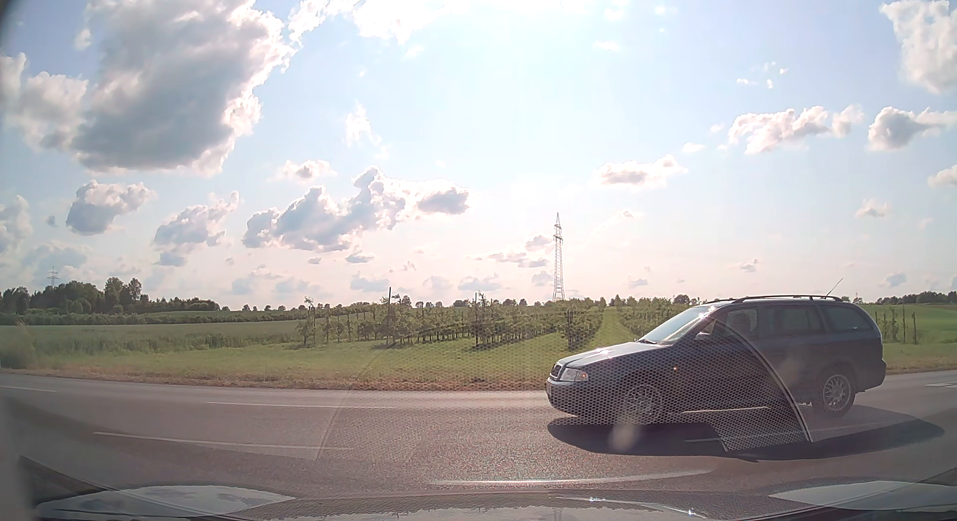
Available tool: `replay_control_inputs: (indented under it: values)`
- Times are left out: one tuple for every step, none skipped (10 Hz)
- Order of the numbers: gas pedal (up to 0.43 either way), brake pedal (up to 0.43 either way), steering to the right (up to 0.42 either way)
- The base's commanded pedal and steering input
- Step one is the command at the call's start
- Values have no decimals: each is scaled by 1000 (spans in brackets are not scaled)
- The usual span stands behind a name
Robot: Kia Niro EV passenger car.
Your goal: Follow the waypoints while adhering to traffic rules and regulations
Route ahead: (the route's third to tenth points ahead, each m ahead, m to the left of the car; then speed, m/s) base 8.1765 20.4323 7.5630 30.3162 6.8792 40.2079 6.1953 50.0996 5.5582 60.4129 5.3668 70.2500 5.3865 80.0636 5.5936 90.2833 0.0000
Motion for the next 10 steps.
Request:
replay_control_inputs:
  values:
    - [0,390,-2]
    - [0,390,-1]
    - [0,390,-2]
    - [0,390,-2]
    - [0,390,-2]
    - [0,390,-1]
    - [0,390,-1]
    - [0,384,-2]
    - [0,390,-2]
    - [0,390,-2]
